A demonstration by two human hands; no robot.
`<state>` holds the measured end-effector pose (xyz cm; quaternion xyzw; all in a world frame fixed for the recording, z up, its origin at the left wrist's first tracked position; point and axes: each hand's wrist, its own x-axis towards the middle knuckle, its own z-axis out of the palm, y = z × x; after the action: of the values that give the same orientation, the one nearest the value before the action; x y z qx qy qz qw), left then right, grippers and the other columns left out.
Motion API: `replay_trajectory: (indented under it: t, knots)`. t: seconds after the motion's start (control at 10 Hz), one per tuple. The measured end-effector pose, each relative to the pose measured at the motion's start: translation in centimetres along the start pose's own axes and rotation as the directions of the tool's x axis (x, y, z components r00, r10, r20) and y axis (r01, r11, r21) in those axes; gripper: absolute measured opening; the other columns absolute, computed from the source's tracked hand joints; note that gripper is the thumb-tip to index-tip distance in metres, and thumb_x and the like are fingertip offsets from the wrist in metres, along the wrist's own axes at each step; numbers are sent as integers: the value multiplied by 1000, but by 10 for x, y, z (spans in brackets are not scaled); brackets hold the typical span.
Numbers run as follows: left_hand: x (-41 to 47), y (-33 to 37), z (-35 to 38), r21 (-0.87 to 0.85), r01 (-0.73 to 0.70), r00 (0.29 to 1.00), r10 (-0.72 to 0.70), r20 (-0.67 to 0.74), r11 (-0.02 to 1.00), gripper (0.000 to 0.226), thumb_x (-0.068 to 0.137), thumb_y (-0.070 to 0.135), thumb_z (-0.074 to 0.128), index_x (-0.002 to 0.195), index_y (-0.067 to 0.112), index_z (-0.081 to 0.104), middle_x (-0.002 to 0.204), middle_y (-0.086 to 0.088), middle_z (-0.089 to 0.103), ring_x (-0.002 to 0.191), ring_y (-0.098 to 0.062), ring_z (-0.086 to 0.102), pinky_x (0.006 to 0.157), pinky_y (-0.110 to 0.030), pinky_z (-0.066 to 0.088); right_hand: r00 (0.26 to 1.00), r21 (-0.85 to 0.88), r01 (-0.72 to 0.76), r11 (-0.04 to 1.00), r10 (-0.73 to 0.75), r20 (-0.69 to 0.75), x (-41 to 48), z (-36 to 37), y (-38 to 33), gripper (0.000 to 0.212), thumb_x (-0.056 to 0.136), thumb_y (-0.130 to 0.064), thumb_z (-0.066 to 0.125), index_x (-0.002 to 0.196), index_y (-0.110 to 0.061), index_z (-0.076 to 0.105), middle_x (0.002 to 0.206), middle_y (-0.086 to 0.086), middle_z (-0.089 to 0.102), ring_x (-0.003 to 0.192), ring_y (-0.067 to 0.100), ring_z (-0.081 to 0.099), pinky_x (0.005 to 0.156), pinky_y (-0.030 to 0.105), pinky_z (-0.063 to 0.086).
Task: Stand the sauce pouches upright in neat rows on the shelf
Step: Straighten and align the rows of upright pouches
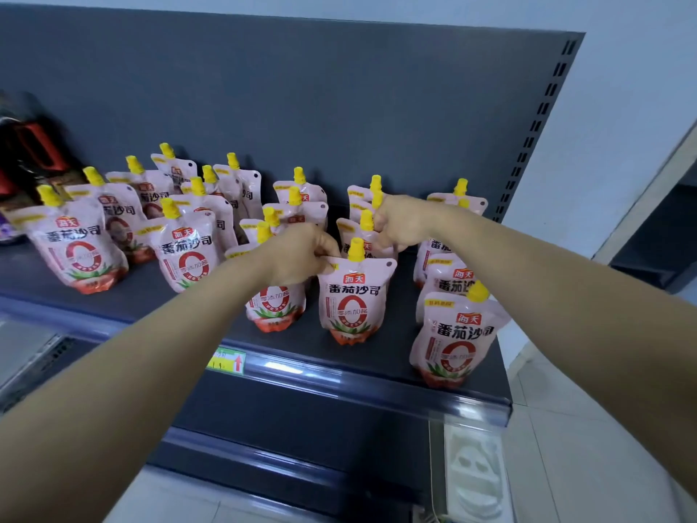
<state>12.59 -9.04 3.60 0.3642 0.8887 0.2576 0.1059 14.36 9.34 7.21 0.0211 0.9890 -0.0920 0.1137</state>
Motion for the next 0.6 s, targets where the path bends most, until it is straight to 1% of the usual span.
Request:
replay_trajectory:
  t: [0.1, 0.2, 0.3, 0.4, 0.5, 0.6]
  knots:
    - [-4, -4, -4, -43, -7, 999, 9, 44, 999, 14, 84, -3, 60, 89, 5, 70, 82, -2, 66, 70, -4, 56, 59, -4, 44, 1000, -22, -17, 1000, 16, -23, 2, -1, -2, 8, 86, -11, 62, 94, -13, 63, 89, 7, 58, 81, 21, 54, 57, 23, 43]
    - [-7, -10, -8, -86, -4, 996, 11, 88, 996, 24, 83, -7, 59, 83, 16, 67, 80, 1, 65, 70, -2, 57, 65, -9, 48, 1000, -22, -30, 999, 30, -9, -1, -2, -7, 28, 90, -11, 58, 115, 1, 64, 101, 15, 63, 92, 28, 58, 72, 32, 46]
    - [-11, -12, -10, -118, -18, 993, 32, 118, 993, 26, 83, -9, 58, 83, 16, 67, 82, -1, 66, 72, -3, 59, 72, -18, 51, 1000, -45, -25, 999, 25, -10, -3, -3, -13, 32, 93, -14, 57, 117, 6, 61, 121, 22, 62, 101, 32, 58, 81, 31, 43]
    - [-12, -14, -8, -170, -4, 992, 25, 122, 985, 23, 84, -10, 57, 90, 9, 68, 91, -11, 68, 82, -13, 61, 80, -28, 54, 998, -8, -51, 999, 50, -39, -2, -3, -13, 28, 87, -11, 62, 114, -5, 64, 111, 15, 66, 85, 20, 53, 78, 30, 45]
    - [-13, -15, -7, -196, -2, 991, 28, 129, 981, 20, 85, -9, 56, 95, 2, 69, 100, -23, 69, 89, -21, 63, 85, -35, 56, 998, 9, -55, 998, 56, -24, -1, -3, -12, 30, 88, -12, 61, 116, -2, 64, 98, 11, 62, 87, 22, 56, 85, 33, 48]
    - [-13, -16, -6, -214, 4, 992, 24, 126, 977, 20, 85, -9, 56, 98, -1, 69, 102, -25, 68, 91, -24, 63, 82, -33, 56, 1000, 43, -17, 999, 17, 7, -1, -1, -11, 34, 92, -15, 59, 117, 8, 61, 118, 24, 62, 109, 35, 59, 98, 41, 48]
